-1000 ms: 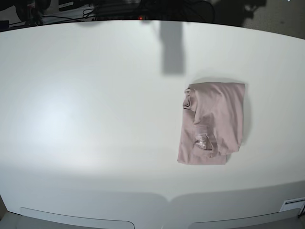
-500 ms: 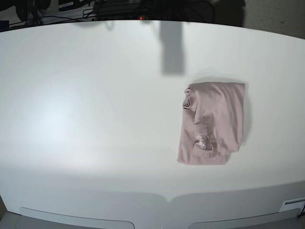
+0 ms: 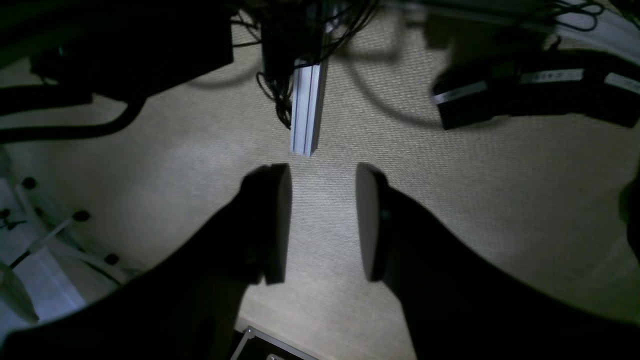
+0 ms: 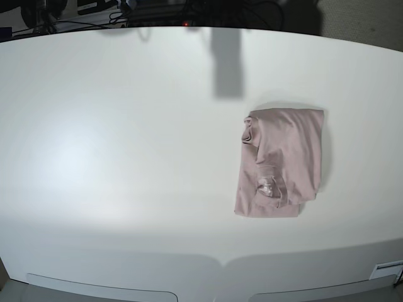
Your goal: Fold the T-shirt properly
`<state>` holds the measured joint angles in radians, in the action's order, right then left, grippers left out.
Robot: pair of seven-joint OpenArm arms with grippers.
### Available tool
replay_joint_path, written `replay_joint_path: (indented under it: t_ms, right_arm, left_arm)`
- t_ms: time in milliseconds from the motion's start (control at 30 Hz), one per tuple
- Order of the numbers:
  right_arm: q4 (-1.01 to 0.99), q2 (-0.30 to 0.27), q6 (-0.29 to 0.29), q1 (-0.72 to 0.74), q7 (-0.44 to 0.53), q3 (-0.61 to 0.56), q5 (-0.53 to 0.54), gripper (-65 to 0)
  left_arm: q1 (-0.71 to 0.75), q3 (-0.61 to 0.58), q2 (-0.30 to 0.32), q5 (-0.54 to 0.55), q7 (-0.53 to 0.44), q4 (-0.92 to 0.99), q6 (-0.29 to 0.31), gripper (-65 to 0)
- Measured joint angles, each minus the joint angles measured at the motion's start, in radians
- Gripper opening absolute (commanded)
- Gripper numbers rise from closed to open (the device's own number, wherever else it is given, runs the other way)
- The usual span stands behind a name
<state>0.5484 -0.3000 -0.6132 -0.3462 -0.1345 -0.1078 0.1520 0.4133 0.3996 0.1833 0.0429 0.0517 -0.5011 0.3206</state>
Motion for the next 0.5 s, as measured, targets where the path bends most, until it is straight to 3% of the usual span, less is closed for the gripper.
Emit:
replay_joint_path:
  t_ms: [500]
  right_arm:
    - [0.003, -0.002, -0.004, 0.009, 0.023, 0.0, 0.007, -42.5]
  left_arm:
    - [-0.006, 0.0, -0.014, 0.015, -0.019, -0.032, 0.0, -38.1]
